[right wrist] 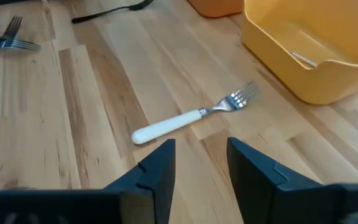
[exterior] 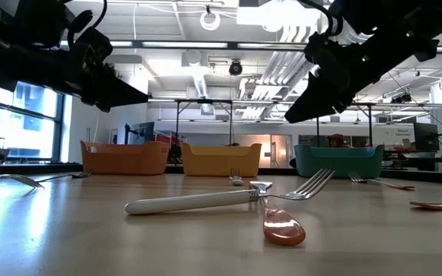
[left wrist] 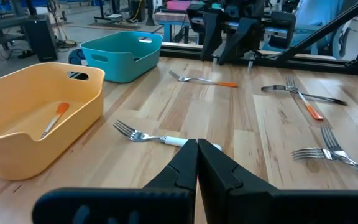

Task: Sort silverware by color (type)
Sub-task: Put the black fork into the green bin

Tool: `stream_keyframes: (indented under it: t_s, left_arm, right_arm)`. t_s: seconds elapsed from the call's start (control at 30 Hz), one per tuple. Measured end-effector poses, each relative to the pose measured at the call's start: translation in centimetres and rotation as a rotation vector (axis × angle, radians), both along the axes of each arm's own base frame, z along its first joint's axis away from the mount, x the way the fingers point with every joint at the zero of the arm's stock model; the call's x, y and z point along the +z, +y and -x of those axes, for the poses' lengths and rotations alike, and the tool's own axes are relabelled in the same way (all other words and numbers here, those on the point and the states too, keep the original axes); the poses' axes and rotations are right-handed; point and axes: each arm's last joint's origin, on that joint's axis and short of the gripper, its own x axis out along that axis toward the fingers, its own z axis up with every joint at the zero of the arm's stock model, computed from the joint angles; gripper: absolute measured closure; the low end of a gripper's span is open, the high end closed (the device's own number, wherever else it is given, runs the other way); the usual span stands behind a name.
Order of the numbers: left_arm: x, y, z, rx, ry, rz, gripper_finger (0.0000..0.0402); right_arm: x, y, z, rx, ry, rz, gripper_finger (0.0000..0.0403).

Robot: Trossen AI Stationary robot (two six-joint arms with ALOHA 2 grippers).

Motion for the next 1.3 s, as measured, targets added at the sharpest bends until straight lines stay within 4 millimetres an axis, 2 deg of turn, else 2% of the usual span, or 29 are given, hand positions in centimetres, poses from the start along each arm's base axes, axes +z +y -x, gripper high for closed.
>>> stream_keyframes:
  t_s: [0.13, 0.3, 0.57, 0.87, 1.07, 1.3]
  left_arm:
    - [0.0, 0.0, 0.0, 0.000, -0.001, 0.001, 0.0401]
    - [0.0, 0.0, 0.0, 0.002, -0.006, 0.025, 0.0401]
    - [0.4, -0.3, -0.5, -0.109, 0.019, 0.048, 0.0401]
    - [1.5, -1.0, -1.9, -0.169, 0.319, 0.027, 0.0401]
    - [3.1, -2.6, -2.3, -0.244, 0.484, 0.038, 0.0401]
    - [4.9, -4.7, -2.0, -0.302, 0.626, 0.082, 0.0398]
  right_arm:
    - [0.1, 0.0, -0.1, 0.023, -0.004, 0.002, 0.0274]
    - [0.3, 0.5, -0.3, 0.180, -0.028, -0.065, 0.0274]
    - [0.7, 0.7, -0.6, 0.238, -0.061, -0.038, 0.0280]
    - [0.6, 0.8, -0.6, 0.303, -0.055, -0.045, 0.0336]
    - [0.6, 0.9, -0.6, 0.347, -0.033, 0.023, 0.0393]
    - [0.6, 0.7, -0.6, 0.345, -0.036, 0.034, 0.0392]
